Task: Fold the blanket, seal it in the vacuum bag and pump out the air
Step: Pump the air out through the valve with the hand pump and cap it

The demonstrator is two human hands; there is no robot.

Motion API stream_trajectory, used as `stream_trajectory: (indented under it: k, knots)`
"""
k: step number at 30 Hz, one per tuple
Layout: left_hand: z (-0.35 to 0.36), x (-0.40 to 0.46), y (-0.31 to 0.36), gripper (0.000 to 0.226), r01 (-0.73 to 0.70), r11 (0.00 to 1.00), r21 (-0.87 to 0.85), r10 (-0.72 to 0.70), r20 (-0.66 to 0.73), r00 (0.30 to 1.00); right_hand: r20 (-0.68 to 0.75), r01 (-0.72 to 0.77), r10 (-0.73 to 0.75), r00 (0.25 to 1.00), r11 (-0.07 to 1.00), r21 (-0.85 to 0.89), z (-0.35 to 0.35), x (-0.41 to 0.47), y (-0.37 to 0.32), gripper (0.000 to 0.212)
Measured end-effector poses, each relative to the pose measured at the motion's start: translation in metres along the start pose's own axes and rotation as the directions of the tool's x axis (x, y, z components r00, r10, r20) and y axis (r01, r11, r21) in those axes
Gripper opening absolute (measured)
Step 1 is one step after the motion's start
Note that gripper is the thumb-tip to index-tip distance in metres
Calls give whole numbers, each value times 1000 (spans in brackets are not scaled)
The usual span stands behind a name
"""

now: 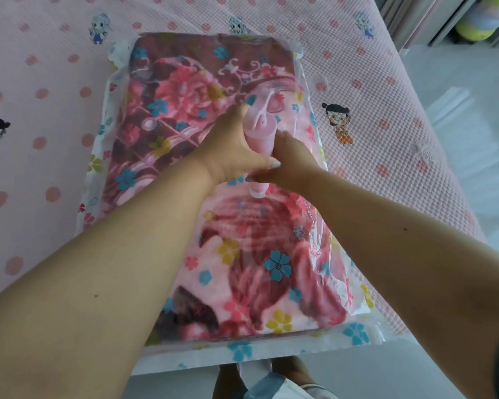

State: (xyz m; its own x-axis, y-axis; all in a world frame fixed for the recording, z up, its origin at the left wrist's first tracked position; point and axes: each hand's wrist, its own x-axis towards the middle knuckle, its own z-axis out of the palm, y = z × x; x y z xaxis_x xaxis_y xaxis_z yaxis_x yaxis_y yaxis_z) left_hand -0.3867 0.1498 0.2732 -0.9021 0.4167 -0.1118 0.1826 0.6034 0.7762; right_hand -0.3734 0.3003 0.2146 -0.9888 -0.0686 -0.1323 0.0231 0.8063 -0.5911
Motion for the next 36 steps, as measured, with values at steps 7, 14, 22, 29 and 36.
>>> stream_trajectory:
  k: [7,14,22,29,36]
  knots:
    - [-3,-4,-4,56,-84,995,-60,82,-41,996,120,-5,-8,993,994,107,-2,2,12,47]
    - [-2,-2,-5,65,-35,999,24,37,-103,994,214,27,-57,975,990,139,-7,3,4,72]
    - [-3,-3,-4,79,-56,998,-6,55,-109,992,172,58,-73,982,994,89,-5,4,2,71]
    - [-7,3,-2,61,-30,999,25,31,-20,999,55,41,-39,998,999,-31,1,6,3,64]
    - [-10,-1,-3,61,-43,999,-2,43,-32,999,139,41,-48,989,998,52,-2,3,11,59]
